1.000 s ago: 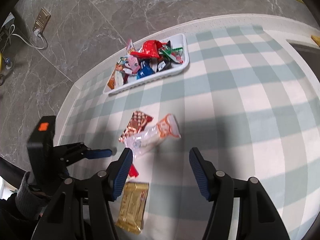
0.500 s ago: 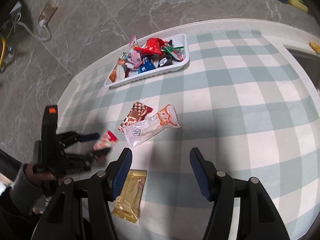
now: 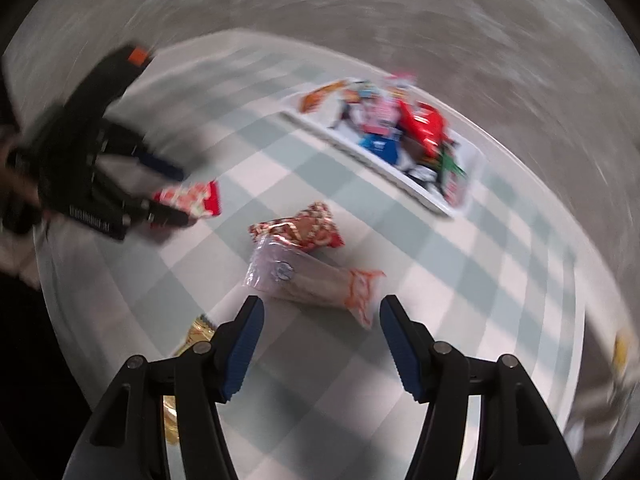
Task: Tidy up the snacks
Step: 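Move both open tools back over the remaining snacks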
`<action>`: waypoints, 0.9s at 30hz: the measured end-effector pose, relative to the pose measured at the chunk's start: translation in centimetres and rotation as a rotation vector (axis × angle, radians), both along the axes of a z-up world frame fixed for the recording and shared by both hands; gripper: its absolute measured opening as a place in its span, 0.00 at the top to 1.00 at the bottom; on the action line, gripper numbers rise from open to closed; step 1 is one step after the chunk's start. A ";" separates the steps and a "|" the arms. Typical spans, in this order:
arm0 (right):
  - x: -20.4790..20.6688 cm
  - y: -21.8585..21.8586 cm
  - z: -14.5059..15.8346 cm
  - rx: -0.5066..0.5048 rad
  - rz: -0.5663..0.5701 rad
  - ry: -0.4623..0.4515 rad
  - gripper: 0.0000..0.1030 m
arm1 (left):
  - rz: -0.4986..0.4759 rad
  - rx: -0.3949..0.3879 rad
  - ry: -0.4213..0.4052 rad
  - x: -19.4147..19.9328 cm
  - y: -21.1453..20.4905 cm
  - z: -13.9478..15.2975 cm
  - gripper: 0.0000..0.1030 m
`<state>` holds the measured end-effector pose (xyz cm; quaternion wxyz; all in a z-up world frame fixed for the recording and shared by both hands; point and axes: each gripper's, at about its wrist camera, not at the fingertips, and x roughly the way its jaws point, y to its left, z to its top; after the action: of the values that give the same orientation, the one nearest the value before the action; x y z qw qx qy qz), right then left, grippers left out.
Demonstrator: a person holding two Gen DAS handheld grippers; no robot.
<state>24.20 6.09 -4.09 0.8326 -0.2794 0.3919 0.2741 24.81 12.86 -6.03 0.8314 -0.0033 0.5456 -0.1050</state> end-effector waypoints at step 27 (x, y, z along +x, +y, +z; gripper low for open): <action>5.9 -0.2 -4.8 0.000 0.104 0.271 0.43 | 0.039 0.072 0.034 -1.1 -1.9 -0.8 0.39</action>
<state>30.06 5.93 -8.84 0.7569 -0.2595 0.4856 0.3520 23.72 10.94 -6.83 0.8235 0.0141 0.5629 -0.0692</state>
